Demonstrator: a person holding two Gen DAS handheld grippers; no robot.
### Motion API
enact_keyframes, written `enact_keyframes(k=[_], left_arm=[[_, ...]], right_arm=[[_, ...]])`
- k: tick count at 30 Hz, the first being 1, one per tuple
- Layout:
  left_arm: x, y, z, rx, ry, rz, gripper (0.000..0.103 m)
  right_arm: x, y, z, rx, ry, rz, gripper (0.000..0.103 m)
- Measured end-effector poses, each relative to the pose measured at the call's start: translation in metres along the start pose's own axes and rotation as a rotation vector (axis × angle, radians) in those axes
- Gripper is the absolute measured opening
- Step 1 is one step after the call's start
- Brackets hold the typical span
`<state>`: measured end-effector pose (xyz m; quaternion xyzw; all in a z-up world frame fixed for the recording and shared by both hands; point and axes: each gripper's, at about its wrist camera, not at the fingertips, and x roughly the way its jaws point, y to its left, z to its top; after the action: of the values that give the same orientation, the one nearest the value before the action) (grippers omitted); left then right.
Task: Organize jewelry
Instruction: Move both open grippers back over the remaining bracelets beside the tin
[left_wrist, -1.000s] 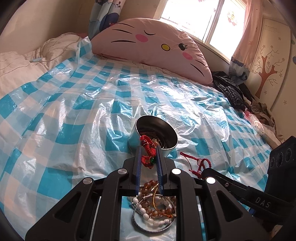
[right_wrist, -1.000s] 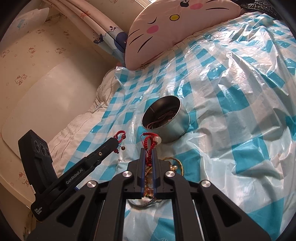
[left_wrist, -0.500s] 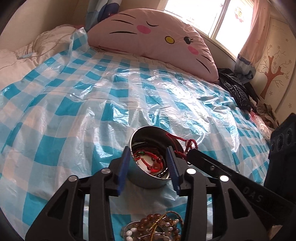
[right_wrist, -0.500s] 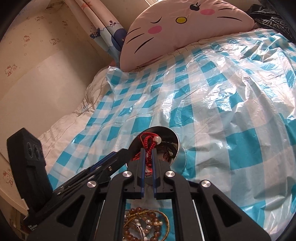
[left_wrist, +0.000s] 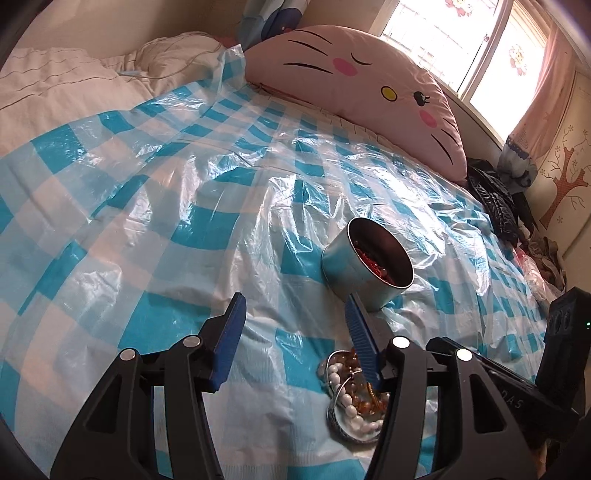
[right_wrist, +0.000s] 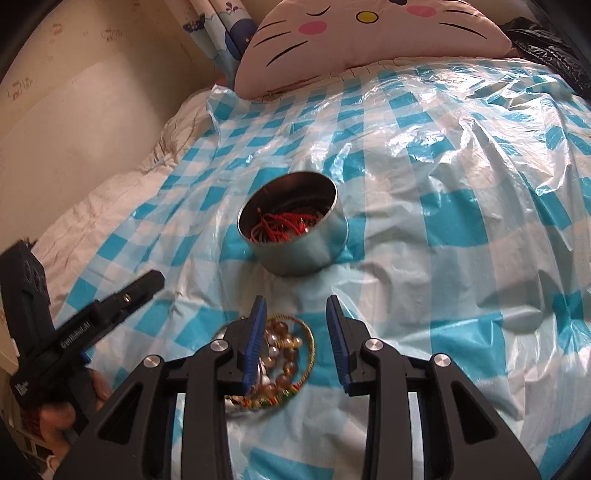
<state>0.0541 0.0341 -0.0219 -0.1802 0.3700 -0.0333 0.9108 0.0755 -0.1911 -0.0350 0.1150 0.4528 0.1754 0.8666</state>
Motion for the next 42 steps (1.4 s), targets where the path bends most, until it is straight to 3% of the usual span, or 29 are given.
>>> enact_keyframes(k=[5, 9, 13, 16, 23, 28, 31, 35, 37, 42], left_arm=[[-0.011, -0.019, -0.015, 0.106, -0.002, 0.026, 0.053], [-0.012, -0.032, -0.020, 0.173, 0.003, 0.048, 0.053], [-0.009, -0.025, -0.018, 0.133, 0.022, 0.047, 0.053], [-0.007, -0.013, -0.015, 0.075, 0.027, 0.047, 0.053], [-0.005, -0.009, -0.014, 0.056, 0.026, 0.049, 0.053], [-0.002, -0.028, -0.018, 0.151, 0.044, 0.039, 0.053], [-0.001, -0.041, -0.023, 0.216, 0.062, 0.017, 0.054], [0.000, -0.064, -0.034, 0.327, 0.091, -0.017, 0.061], [0.001, -0.076, -0.041, 0.392, 0.097, -0.006, 0.071], [0.008, -0.091, -0.051, 0.482, 0.133, 0.043, 0.080]], right_arm=[[0.013, 0.007, -0.004, -0.095, 0.050, -0.125, 0.034], [0.032, 0.016, 0.000, -0.177, 0.086, -0.168, 0.034], [0.049, 0.027, 0.005, -0.273, 0.105, -0.257, 0.036], [0.055, 0.026, 0.006, -0.321, 0.121, -0.345, 0.047], [0.016, -0.016, -0.005, -0.234, 0.099, -0.480, 0.051], [-0.011, -0.034, -0.015, -0.154, 0.053, -0.428, 0.051], [-0.016, -0.037, -0.013, -0.090, 0.016, -0.294, 0.052], [-0.012, -0.029, -0.011, -0.090, -0.002, -0.194, 0.065], [-0.007, -0.020, -0.013, -0.128, 0.002, -0.201, 0.072], [0.008, -0.019, -0.021, -0.139, 0.037, -0.210, 0.073]])
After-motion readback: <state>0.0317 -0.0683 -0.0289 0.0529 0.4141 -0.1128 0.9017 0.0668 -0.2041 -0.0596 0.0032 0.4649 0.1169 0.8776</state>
